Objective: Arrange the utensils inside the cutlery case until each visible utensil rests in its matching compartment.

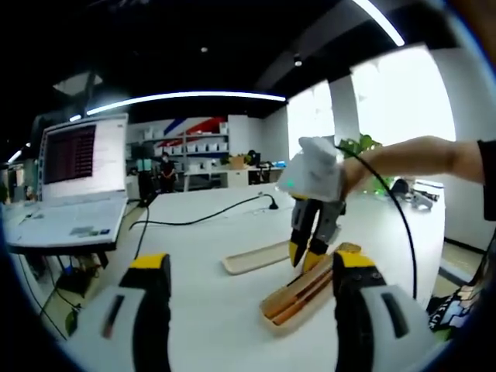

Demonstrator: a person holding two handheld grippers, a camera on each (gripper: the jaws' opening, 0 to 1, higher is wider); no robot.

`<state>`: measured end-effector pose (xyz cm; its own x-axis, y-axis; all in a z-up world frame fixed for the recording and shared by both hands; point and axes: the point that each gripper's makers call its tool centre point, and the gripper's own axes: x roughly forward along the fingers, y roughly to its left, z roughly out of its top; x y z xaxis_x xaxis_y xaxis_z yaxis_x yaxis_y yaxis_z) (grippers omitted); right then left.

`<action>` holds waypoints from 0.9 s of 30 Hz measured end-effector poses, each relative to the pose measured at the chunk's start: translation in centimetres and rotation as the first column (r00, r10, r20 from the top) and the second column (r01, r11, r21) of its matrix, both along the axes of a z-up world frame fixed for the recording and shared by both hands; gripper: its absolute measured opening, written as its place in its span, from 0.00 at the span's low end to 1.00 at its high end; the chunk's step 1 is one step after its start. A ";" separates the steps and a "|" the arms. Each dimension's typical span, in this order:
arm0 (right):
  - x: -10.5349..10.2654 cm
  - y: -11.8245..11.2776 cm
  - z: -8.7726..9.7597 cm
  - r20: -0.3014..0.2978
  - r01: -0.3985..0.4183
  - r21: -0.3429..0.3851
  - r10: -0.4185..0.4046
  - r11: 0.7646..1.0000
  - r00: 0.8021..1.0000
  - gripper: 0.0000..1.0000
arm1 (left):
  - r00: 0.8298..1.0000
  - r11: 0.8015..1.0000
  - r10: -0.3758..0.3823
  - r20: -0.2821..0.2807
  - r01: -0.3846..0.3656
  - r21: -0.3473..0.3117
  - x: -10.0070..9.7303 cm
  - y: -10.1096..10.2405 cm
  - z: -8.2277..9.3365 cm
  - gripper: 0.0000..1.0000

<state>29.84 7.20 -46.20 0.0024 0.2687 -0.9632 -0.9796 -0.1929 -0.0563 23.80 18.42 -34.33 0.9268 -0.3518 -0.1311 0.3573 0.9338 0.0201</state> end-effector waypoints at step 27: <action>-0.6 0.4 -1.2 -0.017 -0.068 -0.047 0.067 0.997 0.998 0.12 | 1.000 1.000 0.000 0.000 0.000 -0.003 0.1 0.2 0.1 0.91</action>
<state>29.19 7.60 -47.38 -0.0288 0.2218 -0.9747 -0.9649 -0.2607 -0.0308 23.89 18.66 -34.22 0.9268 -0.3520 -0.1306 0.3572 0.9339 0.0174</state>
